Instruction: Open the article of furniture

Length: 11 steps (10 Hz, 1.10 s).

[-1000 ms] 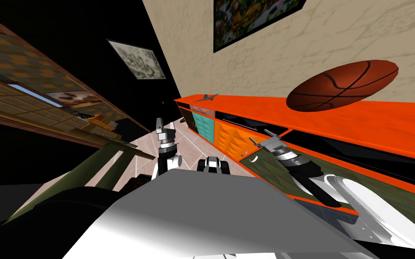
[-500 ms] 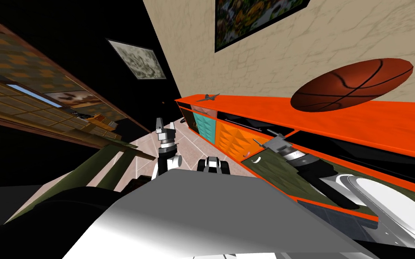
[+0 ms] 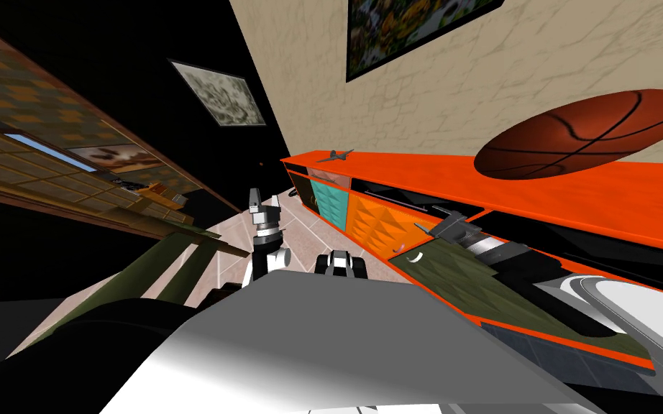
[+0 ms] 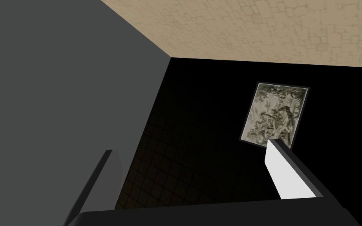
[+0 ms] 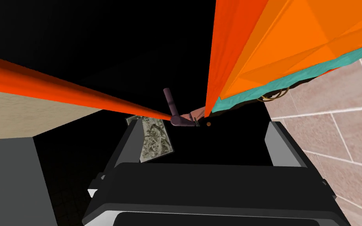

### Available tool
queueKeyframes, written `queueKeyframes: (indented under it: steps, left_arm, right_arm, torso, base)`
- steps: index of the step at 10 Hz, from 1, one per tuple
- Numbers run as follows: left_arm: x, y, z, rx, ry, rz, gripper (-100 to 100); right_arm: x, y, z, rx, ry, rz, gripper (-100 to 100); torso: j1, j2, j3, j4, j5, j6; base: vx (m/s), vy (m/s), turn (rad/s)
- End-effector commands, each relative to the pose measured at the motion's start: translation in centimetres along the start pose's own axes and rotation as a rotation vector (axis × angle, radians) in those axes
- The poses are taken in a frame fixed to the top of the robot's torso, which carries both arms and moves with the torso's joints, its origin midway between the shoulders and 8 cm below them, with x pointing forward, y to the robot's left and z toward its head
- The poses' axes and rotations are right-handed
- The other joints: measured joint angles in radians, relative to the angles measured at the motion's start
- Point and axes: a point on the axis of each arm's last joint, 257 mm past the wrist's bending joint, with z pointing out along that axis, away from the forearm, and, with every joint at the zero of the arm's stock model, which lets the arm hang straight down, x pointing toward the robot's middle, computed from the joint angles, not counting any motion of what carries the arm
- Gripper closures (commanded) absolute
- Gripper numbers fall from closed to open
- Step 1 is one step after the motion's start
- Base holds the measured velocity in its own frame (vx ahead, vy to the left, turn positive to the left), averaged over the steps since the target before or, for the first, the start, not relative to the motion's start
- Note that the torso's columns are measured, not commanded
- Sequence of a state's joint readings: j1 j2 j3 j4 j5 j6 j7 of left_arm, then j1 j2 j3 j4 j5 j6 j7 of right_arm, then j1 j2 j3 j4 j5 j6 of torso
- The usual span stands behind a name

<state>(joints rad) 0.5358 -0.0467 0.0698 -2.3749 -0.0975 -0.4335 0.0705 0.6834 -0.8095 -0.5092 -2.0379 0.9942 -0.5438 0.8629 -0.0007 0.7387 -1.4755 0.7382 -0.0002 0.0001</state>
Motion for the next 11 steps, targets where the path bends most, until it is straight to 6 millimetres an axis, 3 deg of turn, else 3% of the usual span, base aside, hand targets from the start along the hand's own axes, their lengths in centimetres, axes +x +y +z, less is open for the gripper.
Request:
queueKeyframes:
  steps: [1, 3, 5, 6, 11]
  left_arm:
    - [0.0, 0.0, 0.0, 0.000, 0.000, 0.000, 0]
    - [0.0, 0.0, 0.0, 0.000, 0.000, 0.000, 0]
    - [0.0, 0.0, 0.0, 0.000, 0.000, 0.000, 0]
    - [0.0, 0.0, 0.0, 0.000, 0.000, 0.000, 0]
    - [0.0, 0.0, 0.0, 0.000, 0.000, 0.000, 0]
  right_arm:
    - [1.4, -0.7, -0.3, -0.034, 0.032, -0.135, -100]
    - [2.3, -1.3, -0.5, -0.061, 0.053, -0.241, -100]
    - [2.1, -1.1, -0.4, -0.055, 0.048, -0.218, -100]
    - [2.1, -1.1, -0.4, -0.055, 0.048, -0.217, 100]
    - [1.1, -1.3, -0.4, -0.059, 0.028, -0.224, 100]
  torso:
    - [0.000, 0.000, 0.000, 0.000, 0.000, 0.000]
    - [0.001, -0.001, -0.001, 0.000, 0.000, 0.000]
    - [0.000, 0.000, 0.000, 0.000, 0.000, 0.000]
    - [-0.001, 0.000, 0.000, 0.000, 0.000, 0.000]
    - [0.001, -0.001, -0.001, -0.001, 0.000, 0.000]
  base:
    - [0.013, 0.042, -0.003]
    - [0.010, 0.044, -0.004]
    - [0.002, 0.009, -0.001]
    - [0.000, 0.000, 0.000]
    - [-0.119, 0.099, -0.053]
